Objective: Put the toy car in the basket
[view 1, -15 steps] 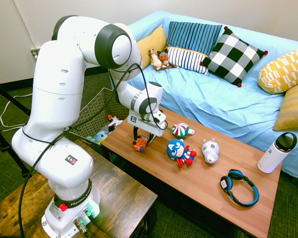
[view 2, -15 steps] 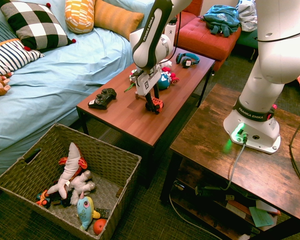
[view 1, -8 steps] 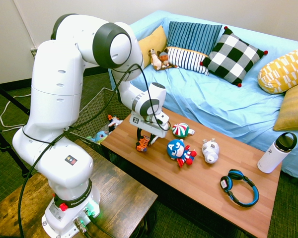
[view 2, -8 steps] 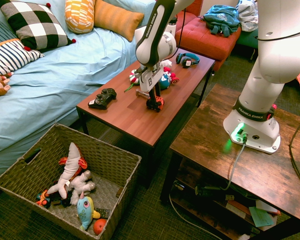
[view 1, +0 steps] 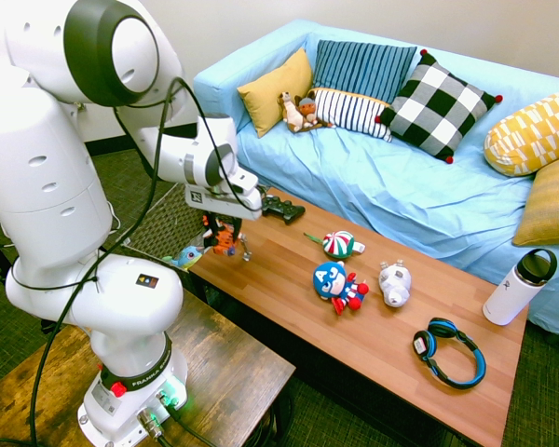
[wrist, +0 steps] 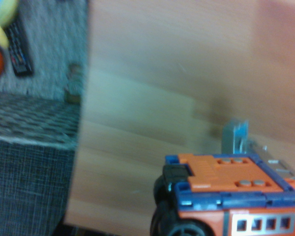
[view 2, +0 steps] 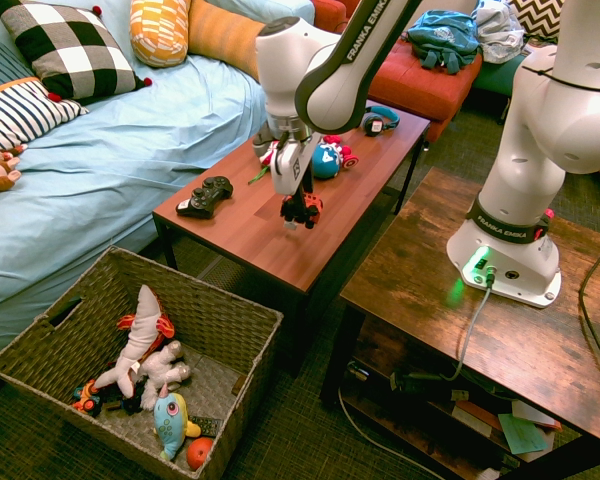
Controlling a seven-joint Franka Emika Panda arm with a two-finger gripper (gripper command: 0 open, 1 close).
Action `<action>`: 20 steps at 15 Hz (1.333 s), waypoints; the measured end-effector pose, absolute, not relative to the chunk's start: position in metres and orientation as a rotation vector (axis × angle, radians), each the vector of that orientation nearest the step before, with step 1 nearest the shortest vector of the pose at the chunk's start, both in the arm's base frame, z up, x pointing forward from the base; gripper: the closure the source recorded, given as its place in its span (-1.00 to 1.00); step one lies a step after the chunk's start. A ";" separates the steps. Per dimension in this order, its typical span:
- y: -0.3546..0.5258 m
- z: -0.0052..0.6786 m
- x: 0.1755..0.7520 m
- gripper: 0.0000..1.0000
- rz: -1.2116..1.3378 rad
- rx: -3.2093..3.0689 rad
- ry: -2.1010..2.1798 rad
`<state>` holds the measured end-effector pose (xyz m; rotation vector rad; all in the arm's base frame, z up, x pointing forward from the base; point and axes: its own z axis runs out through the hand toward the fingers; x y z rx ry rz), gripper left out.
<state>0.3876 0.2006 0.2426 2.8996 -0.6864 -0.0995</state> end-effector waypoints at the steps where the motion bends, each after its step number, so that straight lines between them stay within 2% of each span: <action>1: 0.246 0.258 0.383 1.00 -0.078 2.884 -0.665; 3: 0.327 0.267 0.372 1.00 -0.062 2.861 -0.593; 6: 0.383 0.245 0.397 1.00 -0.089 2.837 -0.524; 7: 0.397 0.236 0.407 -1.00 -0.109 2.842 -0.504; 10: 0.426 0.219 0.414 -1.00 -0.153 2.843 -0.442; 14: 0.417 0.216 0.420 -1.00 -0.160 2.838 -0.443; 17: 0.397 0.218 0.423 -1.00 -0.157 2.843 -0.460; 20: 0.339 0.226 0.427 -1.00 -0.145 2.874 -0.519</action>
